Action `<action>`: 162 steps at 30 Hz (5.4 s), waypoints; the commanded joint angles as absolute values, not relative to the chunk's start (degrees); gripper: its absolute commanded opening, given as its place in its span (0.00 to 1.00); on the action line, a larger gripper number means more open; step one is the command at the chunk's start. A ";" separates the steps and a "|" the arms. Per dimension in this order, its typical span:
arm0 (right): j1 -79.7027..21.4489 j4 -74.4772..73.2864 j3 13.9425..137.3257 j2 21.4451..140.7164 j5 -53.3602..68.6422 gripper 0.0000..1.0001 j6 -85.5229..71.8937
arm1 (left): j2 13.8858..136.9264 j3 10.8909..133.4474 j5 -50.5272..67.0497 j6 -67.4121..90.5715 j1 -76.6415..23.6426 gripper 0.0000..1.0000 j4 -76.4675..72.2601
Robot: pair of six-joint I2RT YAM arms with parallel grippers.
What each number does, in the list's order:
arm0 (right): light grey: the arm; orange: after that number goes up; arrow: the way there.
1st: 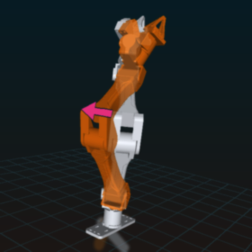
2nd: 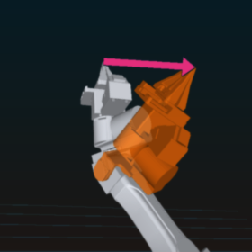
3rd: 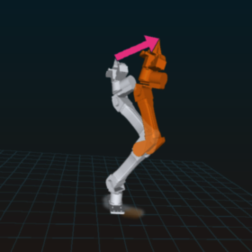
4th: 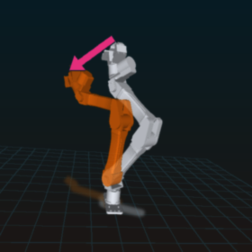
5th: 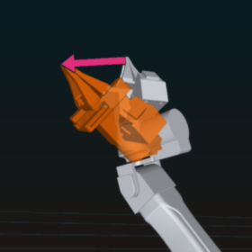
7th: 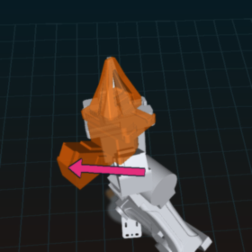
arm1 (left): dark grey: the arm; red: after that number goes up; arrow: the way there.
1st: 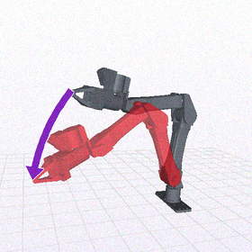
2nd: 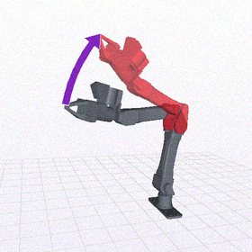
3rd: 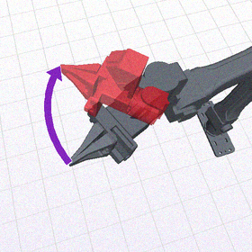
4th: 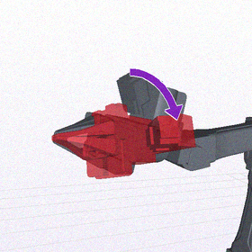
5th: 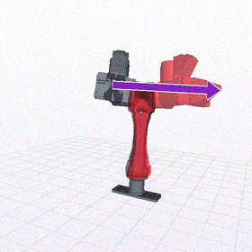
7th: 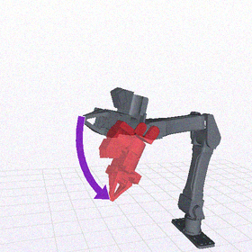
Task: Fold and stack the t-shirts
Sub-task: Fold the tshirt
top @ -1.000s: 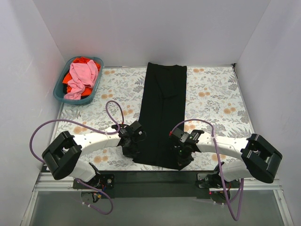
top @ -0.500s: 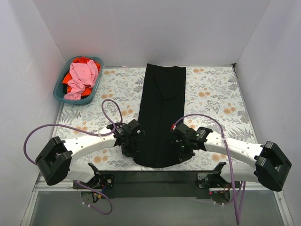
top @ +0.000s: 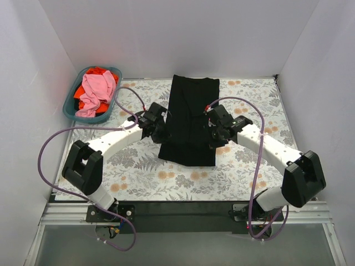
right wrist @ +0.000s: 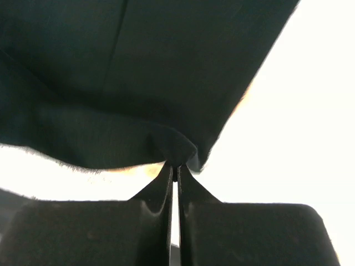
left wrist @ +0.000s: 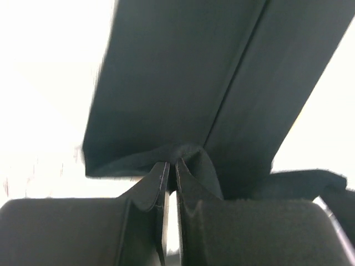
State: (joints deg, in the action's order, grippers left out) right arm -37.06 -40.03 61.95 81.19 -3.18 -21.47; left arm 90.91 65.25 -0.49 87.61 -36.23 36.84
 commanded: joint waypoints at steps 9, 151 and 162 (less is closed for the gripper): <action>-26.73 -31.82 72.94 92.10 -8.87 0.01 -10.73 | 105.19 80.23 1.67 74.19 -27.07 0.00 19.43; -23.21 4.56 75.87 105.32 30.13 0.36 -10.10 | 69.52 39.11 -5.19 86.84 -34.73 0.09 9.86; -14.43 15.20 58.44 104.22 41.92 0.37 -16.16 | 93.76 49.20 7.38 82.71 -23.73 0.00 -12.03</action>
State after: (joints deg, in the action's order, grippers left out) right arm -16.71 9.19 58.74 100.97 37.01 -12.95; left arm 89.49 45.63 4.86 85.08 -25.30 -5.65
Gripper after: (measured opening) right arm 0.378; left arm 0.007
